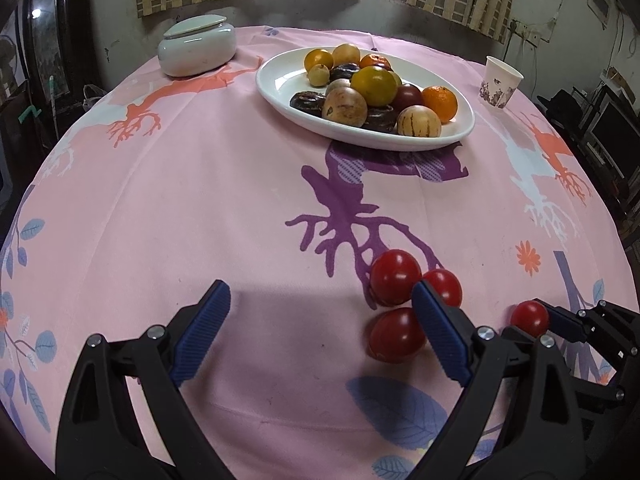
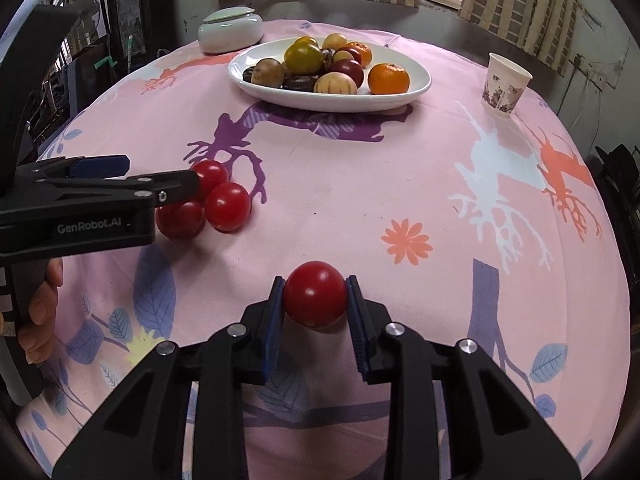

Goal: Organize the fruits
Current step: 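Grasp a cherry tomato with the right gripper while the left gripper grasps another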

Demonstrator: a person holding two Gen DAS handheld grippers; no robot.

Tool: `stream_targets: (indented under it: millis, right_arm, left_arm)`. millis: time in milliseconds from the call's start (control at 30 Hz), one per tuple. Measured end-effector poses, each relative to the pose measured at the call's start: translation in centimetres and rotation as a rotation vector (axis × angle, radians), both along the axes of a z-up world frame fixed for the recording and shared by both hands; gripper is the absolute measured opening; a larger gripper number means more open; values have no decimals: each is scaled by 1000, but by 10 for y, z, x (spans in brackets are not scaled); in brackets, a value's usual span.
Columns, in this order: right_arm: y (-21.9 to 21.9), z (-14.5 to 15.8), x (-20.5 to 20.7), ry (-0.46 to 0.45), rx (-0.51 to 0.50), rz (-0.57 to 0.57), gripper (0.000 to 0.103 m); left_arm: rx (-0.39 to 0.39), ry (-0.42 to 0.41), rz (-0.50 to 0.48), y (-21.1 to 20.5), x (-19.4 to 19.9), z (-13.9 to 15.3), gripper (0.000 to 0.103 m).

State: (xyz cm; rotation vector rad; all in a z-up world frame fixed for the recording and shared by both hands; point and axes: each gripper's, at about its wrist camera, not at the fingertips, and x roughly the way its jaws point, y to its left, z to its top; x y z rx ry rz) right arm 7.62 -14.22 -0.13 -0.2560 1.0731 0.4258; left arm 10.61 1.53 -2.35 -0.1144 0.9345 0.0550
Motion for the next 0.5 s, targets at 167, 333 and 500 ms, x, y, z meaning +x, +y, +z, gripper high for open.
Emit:
stream_targets:
  millis: [167, 333, 500]
  right_arm:
    - [-2, -3, 1, 9, 8, 0, 30]
    - [-2, -4, 1, 11, 15, 4, 31]
    - [-2, -4, 1, 9, 16, 8, 32]
  left_arm:
    - [38, -26, -23, -4, -7, 2, 99]
    - [38, -93, -37, -3, -15, 16, 99]
    - [39, -79, -98, -9, -16, 15, 99]
